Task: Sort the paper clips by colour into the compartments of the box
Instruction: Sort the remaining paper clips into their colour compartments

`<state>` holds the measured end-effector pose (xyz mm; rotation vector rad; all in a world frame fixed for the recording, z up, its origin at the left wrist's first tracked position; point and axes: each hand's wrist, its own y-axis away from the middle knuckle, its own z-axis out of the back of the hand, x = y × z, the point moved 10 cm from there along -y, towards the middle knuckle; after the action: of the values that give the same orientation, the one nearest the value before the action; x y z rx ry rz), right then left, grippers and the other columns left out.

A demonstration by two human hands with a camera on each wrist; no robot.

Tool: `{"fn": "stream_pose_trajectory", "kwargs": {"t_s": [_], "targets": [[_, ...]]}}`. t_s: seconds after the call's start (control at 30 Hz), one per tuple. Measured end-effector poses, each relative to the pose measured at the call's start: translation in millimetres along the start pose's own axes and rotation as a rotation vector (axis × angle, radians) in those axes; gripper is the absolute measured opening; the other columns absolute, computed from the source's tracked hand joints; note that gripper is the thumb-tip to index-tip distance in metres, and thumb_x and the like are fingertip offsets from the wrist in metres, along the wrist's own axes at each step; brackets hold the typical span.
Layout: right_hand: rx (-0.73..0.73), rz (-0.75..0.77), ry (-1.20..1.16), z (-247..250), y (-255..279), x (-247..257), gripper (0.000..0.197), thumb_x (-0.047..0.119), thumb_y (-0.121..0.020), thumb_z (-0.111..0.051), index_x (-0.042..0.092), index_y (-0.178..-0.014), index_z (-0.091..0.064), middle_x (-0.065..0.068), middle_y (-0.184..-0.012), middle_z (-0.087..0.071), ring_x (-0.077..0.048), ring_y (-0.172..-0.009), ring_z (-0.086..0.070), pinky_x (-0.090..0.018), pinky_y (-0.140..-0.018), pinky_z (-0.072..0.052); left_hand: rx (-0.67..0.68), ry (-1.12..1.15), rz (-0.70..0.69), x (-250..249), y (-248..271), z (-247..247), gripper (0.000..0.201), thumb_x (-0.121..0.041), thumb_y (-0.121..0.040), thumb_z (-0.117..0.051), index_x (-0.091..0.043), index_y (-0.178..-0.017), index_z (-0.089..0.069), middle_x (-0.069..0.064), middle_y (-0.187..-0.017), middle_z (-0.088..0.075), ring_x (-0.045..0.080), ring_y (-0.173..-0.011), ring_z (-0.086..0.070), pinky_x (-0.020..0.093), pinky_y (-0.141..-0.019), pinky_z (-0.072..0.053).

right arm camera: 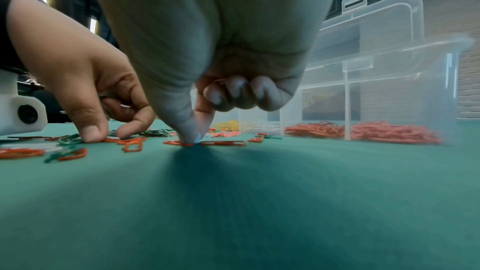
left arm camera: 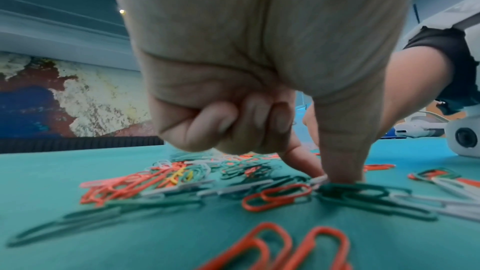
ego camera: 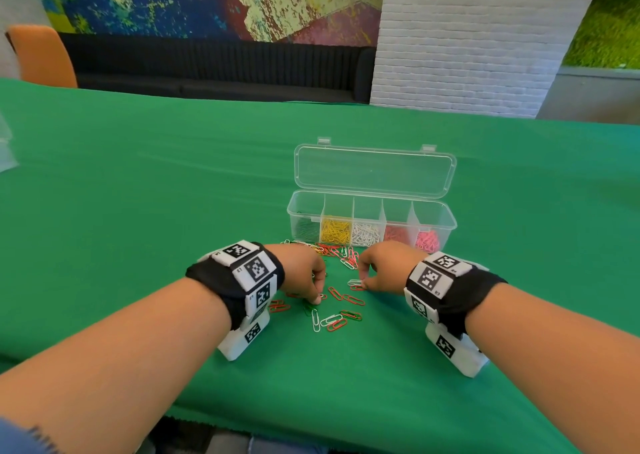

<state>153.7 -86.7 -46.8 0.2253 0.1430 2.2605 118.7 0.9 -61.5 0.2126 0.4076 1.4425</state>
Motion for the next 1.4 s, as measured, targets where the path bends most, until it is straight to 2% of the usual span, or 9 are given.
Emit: {"fn": "stream_pose_trajectory", "kwargs": {"t_s": [0.17,0.27,0.43,0.53,0.67,0.8,1.03,1.17,1.4], "targets": [[-0.043,0.007,-0.093,3.2,-1.5,-1.0,0.014,0.018,-0.091,-0.053,0.014,-0.099,-0.064,0.013,-0.069,-0.044,-0.006,-0.068,-0.044,-0.012,-0.053,-0.03,0.024,0.021,-0.009,2.9,0.3,-2.0,0.012,-0.033,-0.085,-0.067,-0.023,-0.086,-0.061,-0.006,-0.086,-0.06,0.01,-0.076,-0.053,0.018,-0.057,-0.037],[-0.027,-0.006,-0.139,1.6,-3.8,-3.2,0.01,0.022,-0.091,-0.056,0.015,-0.097,-0.062,0.014,-0.067,-0.043,0.0,-0.062,-0.041,-0.013,-0.052,-0.027,0.047,0.078,-0.015,6.7,1.9,-3.4,0.012,-0.034,-0.085,-0.066,-0.025,-0.079,-0.059,-0.007,-0.082,-0.062,0.008,-0.072,-0.054,0.019,-0.058,-0.038],[-0.022,-0.033,-0.154,-1.9,-3.3,-5.2,0.019,0.017,-0.092,-0.049,0.02,-0.074,-0.044,0.006,-0.071,-0.044,-0.016,-0.076,-0.046,-0.02,-0.058,-0.033,-0.005,0.199,0.003,16.1,6.0,7.1,0.012,-0.028,-0.089,-0.057,-0.023,-0.08,-0.054,-0.009,-0.072,-0.056,0.008,-0.065,-0.049,0.021,-0.062,-0.04],[-0.034,-0.061,-0.201,-0.7,-2.6,-7.6,0.027,0.013,-0.092,-0.04,0.022,-0.068,-0.032,0.001,-0.073,-0.044,-0.021,-0.077,-0.048,-0.023,-0.056,-0.033,-0.001,0.543,0.004,21.8,7.7,6.2,0.017,-0.009,-0.09,-0.049,-0.017,-0.075,-0.046,0.003,-0.082,-0.062,0.016,-0.072,-0.056,0.025,-0.068,-0.047],[-0.017,-0.077,-0.219,-1.9,-0.7,-7.3,0.028,0.012,-0.091,-0.042,0.022,-0.067,-0.032,0.003,-0.069,-0.041,-0.018,-0.07,-0.041,-0.022,-0.055,-0.031,-0.053,0.868,0.005,27.5,10.6,9.7,0.024,0.007,-0.088,-0.042,-0.013,-0.076,-0.039,0.005,-0.071,-0.06,0.008,-0.052,-0.054,0.017,-0.051,-0.041],[-0.073,-0.088,-0.331,5.7,2.2,-9.7,0.027,0.008,-0.084,-0.054,0.02,-0.065,-0.039,0.005,-0.065,-0.05,-0.013,-0.061,-0.051,-0.02,-0.054,-0.039,-0.067,1.016,0.075,33.8,13.9,4.6,0.025,0.007,-0.089,-0.035,-0.015,-0.081,-0.043,0.003,-0.061,-0.051,0.008,-0.04,-0.044,0.016,-0.041,-0.033],[-0.142,-0.111,-0.563,11.7,0.7,-14.4,0.036,-0.002,-0.086,-0.038,0.027,-0.084,-0.059,0.005,-0.057,-0.047,-0.015,-0.051,-0.042,-0.026,-0.051,-0.039,0.077,0.275,-0.055,0.9,25.2,-10.0,0.016,-0.014,-0.086,-0.056,-0.029,-0.092,-0.058,-0.009,-0.064,-0.047,0.007,-0.053,-0.043,0.022,-0.054,-0.036],[-0.078,-0.119,-0.683,6.9,2.3,-10.7,0.036,-0.01,-0.082,-0.034,0.016,-0.061,-0.046,0.011,-0.035,-0.043,-0.002,-0.038,-0.04,-0.014,-0.04,-0.03,0.128,0.172,-0.101,-10.4,28.9,-19.9,0.022,-0.018,-0.082,-0.066,-0.029,-0.1,-0.062,-0.007,-0.058,-0.044,0.01,-0.05,-0.042,0.022,-0.054,-0.036],[0.038,-0.198,-0.73,-7.5,3.2,-10.5,0.026,0.002,-0.087,-0.032,0.015,-0.066,-0.038,-0.001,-0.058,-0.033,-0.013,-0.048,-0.028,-0.019,-0.042,-0.023,0.089,0.098,-0.088,-9.7,24.4,-22.1,0.014,-0.03,-0.078,-0.072,-0.032,-0.085,-0.06,-0.007,-0.069,-0.051,0.015,-0.068,-0.049,0.027,-0.065,-0.042]]}}
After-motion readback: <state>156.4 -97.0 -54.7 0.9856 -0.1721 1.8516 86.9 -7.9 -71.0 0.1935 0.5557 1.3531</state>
